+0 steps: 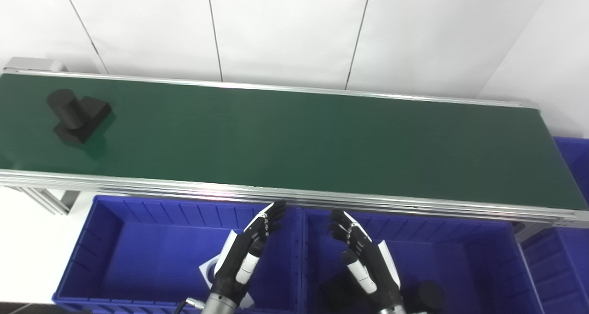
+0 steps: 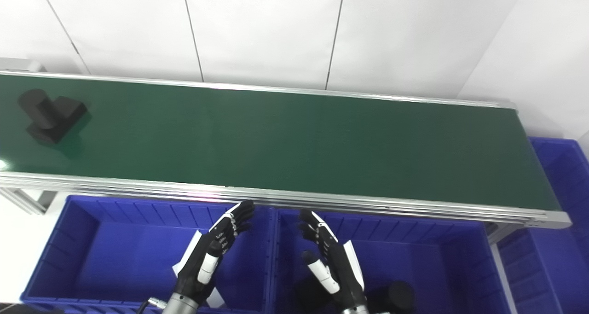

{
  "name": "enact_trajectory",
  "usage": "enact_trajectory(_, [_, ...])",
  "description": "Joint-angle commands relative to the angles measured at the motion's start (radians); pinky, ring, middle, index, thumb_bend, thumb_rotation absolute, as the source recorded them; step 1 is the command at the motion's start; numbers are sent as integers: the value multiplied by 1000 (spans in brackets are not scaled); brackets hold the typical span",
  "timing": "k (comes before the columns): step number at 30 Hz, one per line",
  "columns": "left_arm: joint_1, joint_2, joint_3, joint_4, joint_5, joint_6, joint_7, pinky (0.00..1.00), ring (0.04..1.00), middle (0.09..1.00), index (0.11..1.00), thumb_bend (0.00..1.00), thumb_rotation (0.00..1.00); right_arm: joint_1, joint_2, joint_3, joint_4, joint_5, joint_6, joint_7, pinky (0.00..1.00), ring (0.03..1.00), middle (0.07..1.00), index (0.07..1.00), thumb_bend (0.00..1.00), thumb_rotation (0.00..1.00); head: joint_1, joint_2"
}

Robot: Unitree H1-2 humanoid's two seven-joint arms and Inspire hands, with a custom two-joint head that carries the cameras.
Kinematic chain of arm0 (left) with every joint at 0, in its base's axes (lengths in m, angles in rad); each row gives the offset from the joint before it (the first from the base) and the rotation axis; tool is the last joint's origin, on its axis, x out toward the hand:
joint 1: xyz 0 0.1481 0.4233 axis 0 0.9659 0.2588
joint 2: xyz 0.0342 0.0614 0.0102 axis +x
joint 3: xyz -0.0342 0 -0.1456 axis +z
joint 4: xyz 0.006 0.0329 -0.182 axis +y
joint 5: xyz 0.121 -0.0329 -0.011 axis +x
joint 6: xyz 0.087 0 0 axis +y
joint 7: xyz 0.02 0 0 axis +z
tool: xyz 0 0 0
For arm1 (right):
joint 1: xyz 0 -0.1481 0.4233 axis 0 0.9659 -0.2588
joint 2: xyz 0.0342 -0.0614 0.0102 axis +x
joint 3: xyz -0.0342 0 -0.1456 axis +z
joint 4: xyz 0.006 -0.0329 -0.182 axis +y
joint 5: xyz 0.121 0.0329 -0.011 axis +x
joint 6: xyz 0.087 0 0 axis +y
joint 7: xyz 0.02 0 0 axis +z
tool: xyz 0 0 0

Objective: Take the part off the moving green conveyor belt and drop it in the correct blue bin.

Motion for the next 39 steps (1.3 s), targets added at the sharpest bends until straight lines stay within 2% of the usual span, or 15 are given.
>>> enact_trajectory(1, [-11,-21,-6,-11,10,-43,0,882,907,904,881,738,994,-7,2,-7,-19,12,-38,15,821,851,883,887,771,885,6,0])
enact_trajectory(7, [-11,-18,-11,-10,17,-43,3,889,909,906,884,735,1000,-1,1,-19,-24,25,-38,48,828,853,883,892,761,872,2,-1])
enact_trajectory(26, [-3,-12,-2,-16,0,-43,-6,886,908,905,881,729,998,1,15,-14,-22,4,-38,35,820,853,884,885,767,872,-33,-7])
enact_trajectory(30, [-1,-6,0,-20,-9,-43,-16,898,916,910,886,740,998,4,13,-8,-26,-1,-38,38,833,857,892,891,772,875,-61,-3])
enact_trajectory(33, [-2,2,7,-22,-15,-42,-17,895,915,908,884,779,998,0,18,2,-24,-16,-38,22,825,851,890,892,760,875,-122,5])
enact_trajectory(34, [-2,7,11,-25,-17,-43,-18,894,915,907,884,781,999,-3,21,8,-23,-25,-38,13,824,850,889,892,760,876,-169,14])
enact_trajectory(39, [-6,25,32,-37,-48,-42,-46,912,924,914,893,821,999,-16,33,31,-16,-47,-38,-16,810,837,887,892,771,876,-226,37])
